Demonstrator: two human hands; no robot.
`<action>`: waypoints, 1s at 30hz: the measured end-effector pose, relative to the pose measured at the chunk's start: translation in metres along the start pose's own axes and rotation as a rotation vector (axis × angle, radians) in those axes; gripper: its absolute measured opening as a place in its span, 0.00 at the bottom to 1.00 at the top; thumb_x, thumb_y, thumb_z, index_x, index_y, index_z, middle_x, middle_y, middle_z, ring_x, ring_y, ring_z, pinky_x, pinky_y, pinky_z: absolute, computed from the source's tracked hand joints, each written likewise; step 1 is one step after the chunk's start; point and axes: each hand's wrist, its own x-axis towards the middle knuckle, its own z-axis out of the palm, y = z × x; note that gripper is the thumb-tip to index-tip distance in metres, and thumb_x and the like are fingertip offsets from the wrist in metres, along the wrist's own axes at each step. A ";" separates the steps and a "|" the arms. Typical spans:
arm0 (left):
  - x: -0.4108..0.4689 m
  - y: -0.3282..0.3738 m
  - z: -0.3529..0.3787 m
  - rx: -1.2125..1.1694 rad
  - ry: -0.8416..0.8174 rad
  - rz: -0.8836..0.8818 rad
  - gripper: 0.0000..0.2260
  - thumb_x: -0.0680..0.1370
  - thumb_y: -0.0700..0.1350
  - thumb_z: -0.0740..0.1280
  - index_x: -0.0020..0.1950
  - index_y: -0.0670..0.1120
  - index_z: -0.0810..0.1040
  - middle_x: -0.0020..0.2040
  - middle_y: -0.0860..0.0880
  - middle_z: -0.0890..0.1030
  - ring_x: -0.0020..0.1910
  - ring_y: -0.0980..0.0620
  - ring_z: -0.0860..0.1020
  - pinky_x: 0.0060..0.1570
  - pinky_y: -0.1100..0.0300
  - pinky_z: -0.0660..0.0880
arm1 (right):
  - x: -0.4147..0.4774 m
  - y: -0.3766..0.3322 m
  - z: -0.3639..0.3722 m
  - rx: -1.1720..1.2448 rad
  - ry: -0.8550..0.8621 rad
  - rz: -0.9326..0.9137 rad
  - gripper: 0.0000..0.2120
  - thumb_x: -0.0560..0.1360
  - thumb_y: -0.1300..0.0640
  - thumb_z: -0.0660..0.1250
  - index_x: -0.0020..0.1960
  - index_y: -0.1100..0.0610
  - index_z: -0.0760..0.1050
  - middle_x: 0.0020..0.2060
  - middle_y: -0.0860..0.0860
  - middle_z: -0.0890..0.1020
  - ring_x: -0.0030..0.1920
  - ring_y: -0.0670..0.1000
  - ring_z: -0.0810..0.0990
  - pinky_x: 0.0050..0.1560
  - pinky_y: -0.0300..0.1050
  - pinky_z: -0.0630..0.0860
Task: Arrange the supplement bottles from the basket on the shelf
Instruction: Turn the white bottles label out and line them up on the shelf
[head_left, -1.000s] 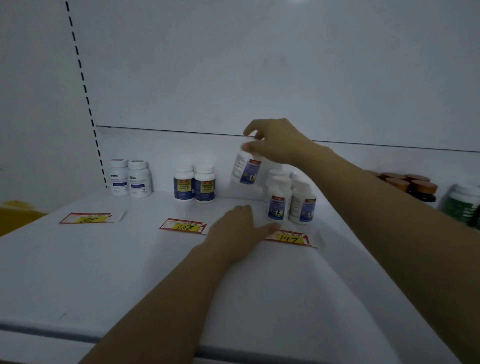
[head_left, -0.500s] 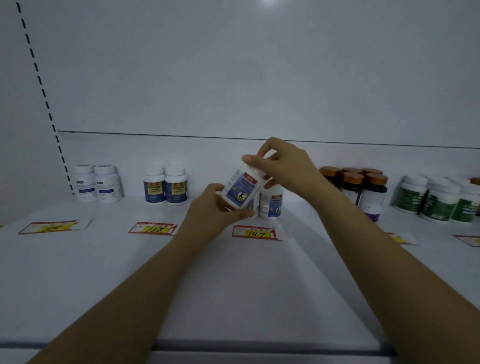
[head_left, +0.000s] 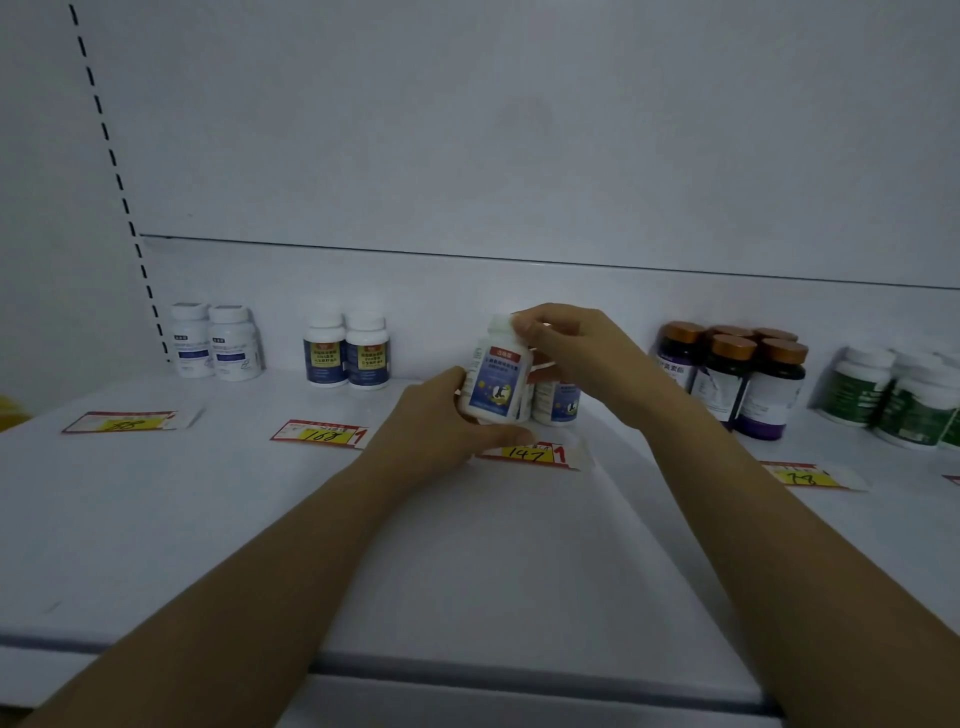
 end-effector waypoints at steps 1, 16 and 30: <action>0.000 0.000 0.000 0.004 -0.004 0.001 0.23 0.63 0.58 0.77 0.54 0.55 0.76 0.41 0.59 0.80 0.36 0.65 0.78 0.34 0.73 0.71 | 0.000 0.000 0.000 0.007 -0.001 0.001 0.06 0.79 0.51 0.63 0.49 0.50 0.78 0.45 0.50 0.84 0.44 0.47 0.84 0.43 0.39 0.81; 0.006 0.004 0.001 -0.135 -0.161 -0.011 0.21 0.65 0.57 0.76 0.53 0.53 0.74 0.45 0.54 0.82 0.42 0.56 0.81 0.44 0.58 0.80 | -0.003 -0.008 0.000 0.123 0.050 0.006 0.08 0.75 0.51 0.67 0.51 0.54 0.74 0.43 0.52 0.82 0.42 0.48 0.84 0.41 0.40 0.81; 0.001 0.009 -0.003 -0.311 -0.179 -0.085 0.23 0.69 0.46 0.75 0.58 0.46 0.69 0.52 0.48 0.81 0.50 0.51 0.81 0.52 0.55 0.78 | -0.004 -0.001 0.004 0.244 0.143 0.000 0.09 0.76 0.55 0.68 0.55 0.51 0.75 0.51 0.52 0.81 0.54 0.52 0.80 0.51 0.44 0.79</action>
